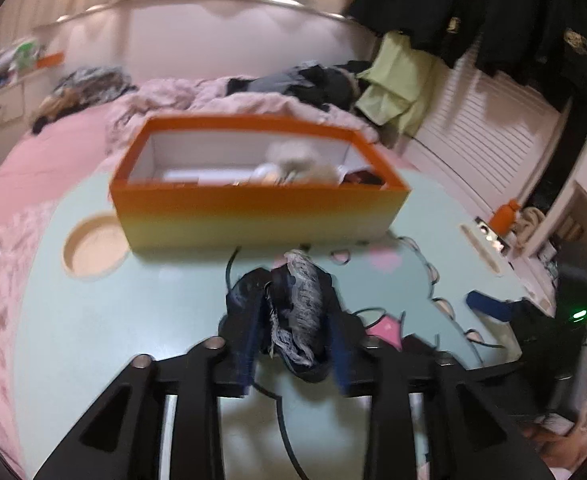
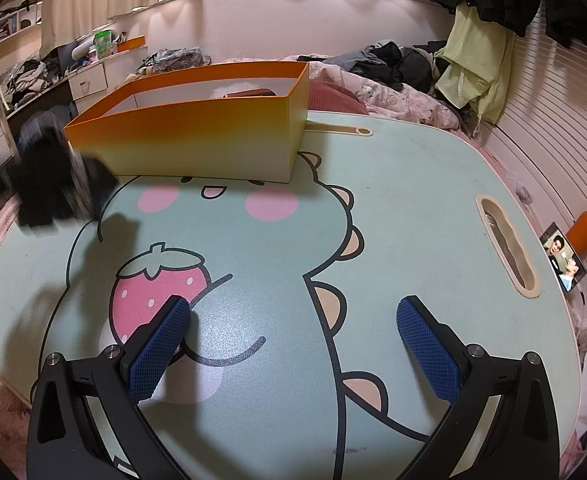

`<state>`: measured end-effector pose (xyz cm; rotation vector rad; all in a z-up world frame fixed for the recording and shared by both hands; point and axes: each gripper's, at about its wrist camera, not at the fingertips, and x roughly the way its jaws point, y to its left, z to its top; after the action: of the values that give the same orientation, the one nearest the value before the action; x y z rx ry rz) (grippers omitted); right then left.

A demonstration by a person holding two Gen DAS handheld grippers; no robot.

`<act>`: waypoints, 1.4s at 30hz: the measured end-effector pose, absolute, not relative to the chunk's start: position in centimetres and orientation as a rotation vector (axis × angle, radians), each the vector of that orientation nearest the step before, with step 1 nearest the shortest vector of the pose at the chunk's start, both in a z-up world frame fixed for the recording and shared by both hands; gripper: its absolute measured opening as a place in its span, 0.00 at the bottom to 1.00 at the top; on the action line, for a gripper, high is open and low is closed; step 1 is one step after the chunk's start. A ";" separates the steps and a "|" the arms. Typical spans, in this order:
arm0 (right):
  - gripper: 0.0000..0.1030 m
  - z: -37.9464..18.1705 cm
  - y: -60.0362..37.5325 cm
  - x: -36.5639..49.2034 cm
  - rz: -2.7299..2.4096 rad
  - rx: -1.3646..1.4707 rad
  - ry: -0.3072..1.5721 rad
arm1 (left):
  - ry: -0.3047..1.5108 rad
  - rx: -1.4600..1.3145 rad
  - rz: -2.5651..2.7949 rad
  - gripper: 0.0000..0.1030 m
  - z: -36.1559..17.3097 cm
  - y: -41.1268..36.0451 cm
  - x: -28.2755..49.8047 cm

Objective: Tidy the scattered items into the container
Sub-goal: 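Move the right gripper over the orange box toward the items inside, then grasp the white figurine with black hat in the right gripper, lift out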

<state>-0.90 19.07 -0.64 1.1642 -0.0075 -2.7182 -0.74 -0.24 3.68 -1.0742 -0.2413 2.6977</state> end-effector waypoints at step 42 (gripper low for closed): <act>0.36 5.8 9.3 -20.2 -2.340 1.422 -0.071 | 0.066 -1.165 2.771 1.00 -0.5 0.8 2.0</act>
<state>-20.23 9.33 5.83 1.4223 -0.0711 -2.3401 1.98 0.76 -0.48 -1.1649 0.0656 2.7713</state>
